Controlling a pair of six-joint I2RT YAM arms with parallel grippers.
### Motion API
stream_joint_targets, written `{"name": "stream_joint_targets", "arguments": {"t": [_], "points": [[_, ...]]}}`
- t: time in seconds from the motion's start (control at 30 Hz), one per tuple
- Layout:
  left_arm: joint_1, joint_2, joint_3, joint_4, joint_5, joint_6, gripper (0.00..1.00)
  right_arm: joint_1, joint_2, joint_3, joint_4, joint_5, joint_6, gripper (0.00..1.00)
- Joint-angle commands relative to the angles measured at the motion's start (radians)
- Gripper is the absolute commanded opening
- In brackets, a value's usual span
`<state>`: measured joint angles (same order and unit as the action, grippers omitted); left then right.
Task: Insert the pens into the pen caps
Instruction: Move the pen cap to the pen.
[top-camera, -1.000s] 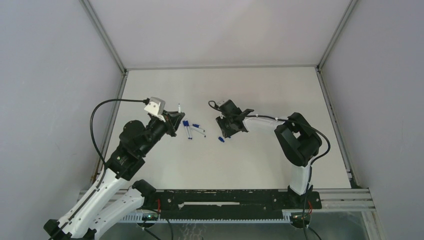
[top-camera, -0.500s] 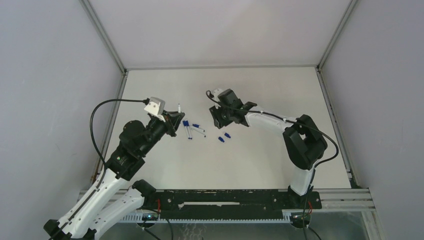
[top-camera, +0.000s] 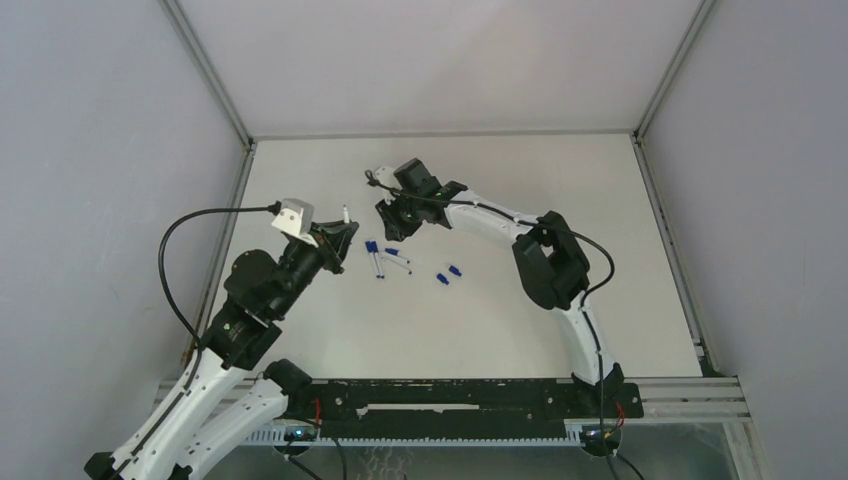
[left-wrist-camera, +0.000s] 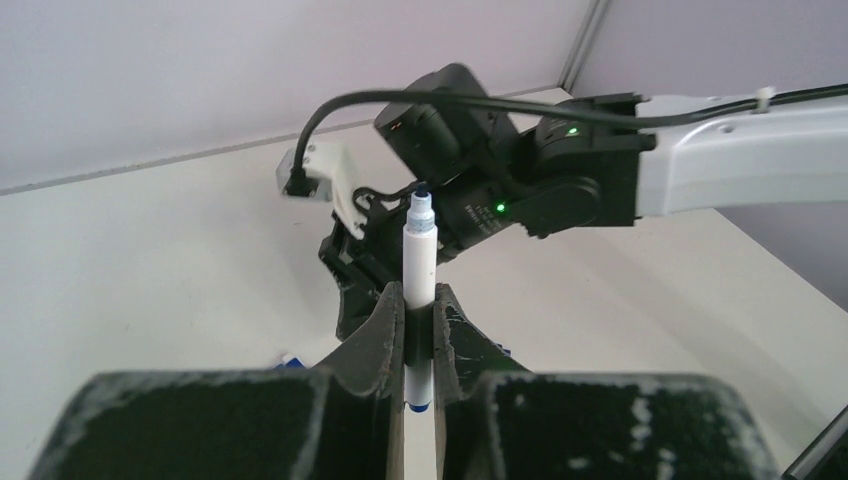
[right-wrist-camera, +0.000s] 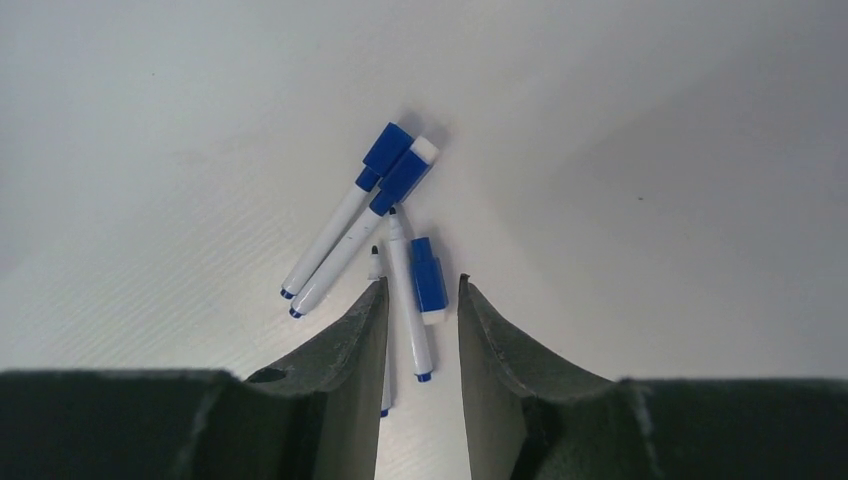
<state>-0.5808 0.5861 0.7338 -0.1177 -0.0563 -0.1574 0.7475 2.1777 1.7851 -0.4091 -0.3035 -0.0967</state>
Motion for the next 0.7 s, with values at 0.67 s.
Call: {"name": "stream_joint_targets", "arguments": {"t": [0.67], "points": [[0.013, 0.010, -0.013, 0.036, 0.009, -0.001, 0.00, 0.015, 0.168, 0.197, -0.137, -0.029, -0.030, 0.42]]}}
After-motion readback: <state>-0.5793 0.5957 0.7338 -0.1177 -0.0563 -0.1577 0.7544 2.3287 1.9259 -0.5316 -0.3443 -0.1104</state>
